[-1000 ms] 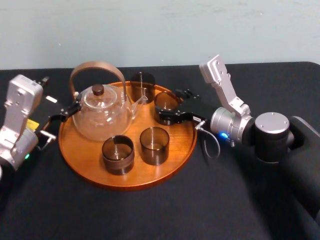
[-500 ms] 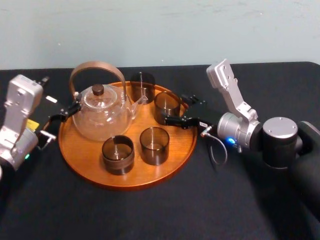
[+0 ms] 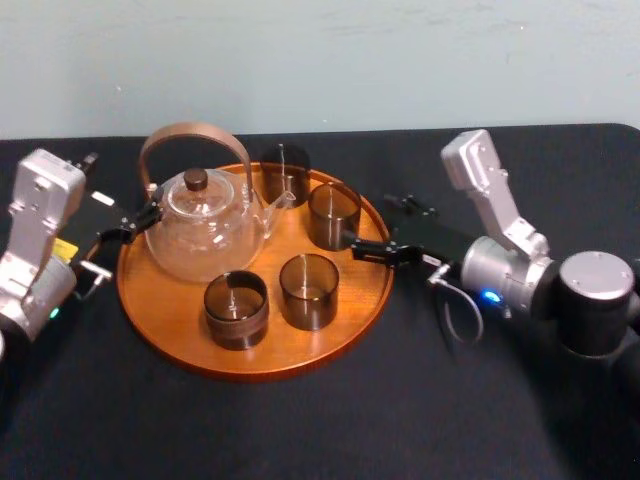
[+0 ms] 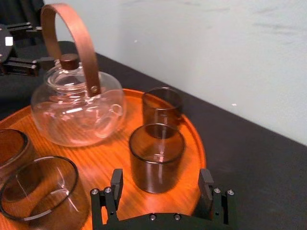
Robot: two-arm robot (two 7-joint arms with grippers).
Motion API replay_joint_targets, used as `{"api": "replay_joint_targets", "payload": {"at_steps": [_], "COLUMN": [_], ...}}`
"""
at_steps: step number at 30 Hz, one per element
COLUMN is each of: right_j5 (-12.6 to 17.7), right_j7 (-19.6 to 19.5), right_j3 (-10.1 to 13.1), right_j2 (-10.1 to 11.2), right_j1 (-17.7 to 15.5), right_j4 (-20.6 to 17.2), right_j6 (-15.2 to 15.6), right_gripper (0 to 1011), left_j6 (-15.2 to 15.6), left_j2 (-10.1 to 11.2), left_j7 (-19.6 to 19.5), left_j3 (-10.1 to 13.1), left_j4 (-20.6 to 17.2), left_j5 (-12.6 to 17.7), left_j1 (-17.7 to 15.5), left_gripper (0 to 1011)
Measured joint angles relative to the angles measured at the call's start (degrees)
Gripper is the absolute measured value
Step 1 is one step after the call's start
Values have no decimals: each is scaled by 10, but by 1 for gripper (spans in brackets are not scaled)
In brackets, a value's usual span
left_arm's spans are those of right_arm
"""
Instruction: Pick up the glass from the table and place it on the tray.
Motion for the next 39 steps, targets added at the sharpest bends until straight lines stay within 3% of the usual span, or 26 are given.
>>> {"api": "replay_joint_targets", "payload": {"at_steps": [11,23,39], "right_j5": [8,19,19], "right_j7": [-45,-81,-77], "right_j3": [53,112,107], "right_j2": [35,35,36], "right_j1": [-48,-48,-48], "right_j4": [-53,-28,-31], "right_j6": [-22,-35,-35], "right_gripper": [1002,1002,1002], "left_j6": [0,0,0], "left_j2": [0,0,0], "left_j7": [0,0,0], "left_j3": [0,0,0], "left_j4": [0,0,0], "left_j5": [0,0,0], "left_j1": [0,0,0], "left_gripper": [1009,1010,1010]}}
